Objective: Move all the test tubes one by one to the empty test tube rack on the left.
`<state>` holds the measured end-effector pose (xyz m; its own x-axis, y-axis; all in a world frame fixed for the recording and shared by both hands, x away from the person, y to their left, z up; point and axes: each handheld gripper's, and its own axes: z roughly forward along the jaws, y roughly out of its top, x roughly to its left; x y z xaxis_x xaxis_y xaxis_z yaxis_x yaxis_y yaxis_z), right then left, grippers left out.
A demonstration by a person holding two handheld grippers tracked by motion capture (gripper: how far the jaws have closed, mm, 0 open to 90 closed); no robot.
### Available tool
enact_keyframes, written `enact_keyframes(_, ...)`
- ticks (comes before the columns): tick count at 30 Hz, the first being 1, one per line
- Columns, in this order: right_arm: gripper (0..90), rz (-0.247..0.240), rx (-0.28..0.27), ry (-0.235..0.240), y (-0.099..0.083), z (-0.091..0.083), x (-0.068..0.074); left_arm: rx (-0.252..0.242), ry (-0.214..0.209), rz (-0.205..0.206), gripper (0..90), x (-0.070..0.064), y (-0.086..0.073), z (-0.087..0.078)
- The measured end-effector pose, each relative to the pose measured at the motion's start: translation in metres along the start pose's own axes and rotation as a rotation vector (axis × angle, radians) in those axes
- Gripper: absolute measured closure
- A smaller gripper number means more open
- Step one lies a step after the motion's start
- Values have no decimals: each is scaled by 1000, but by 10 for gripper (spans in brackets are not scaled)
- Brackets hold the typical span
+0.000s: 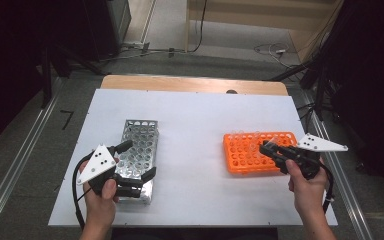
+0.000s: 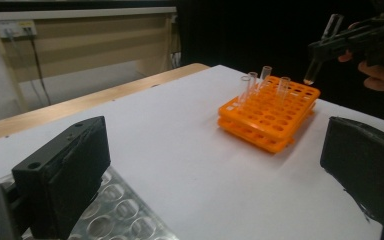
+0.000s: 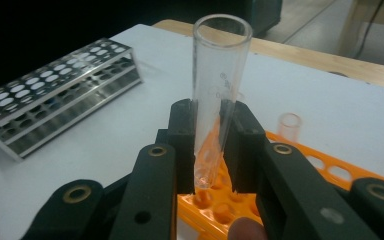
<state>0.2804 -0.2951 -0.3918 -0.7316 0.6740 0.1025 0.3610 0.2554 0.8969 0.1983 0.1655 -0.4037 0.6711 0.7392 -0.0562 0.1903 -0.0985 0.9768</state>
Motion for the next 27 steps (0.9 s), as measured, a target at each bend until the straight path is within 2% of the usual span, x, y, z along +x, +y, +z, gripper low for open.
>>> enact_keyframes(7, 733, -39, -2, 91, 15, 17, 25, 11, -67, -9, 8, -8, 11, 21)
enact_keyframes(14, 733, -78, 23, 167, 22, 43, 47, 16, -108, -28, 28, -12, 21, 43)
enact_keyframes(19, 732, -93, 37, 208, 22, 57, 59, 29, -146, -34, 46, -16, 24, 54)
enact_keyframes(20, 732, -97, 38, 217, 21, 59, 60, 26, -181, -56, 47, -18, 24, 58)
enact_keyframes(27, 732, -101, 60, 258, 12, 67, 70, 79, -214, -88, 168, -33, 24, 69)
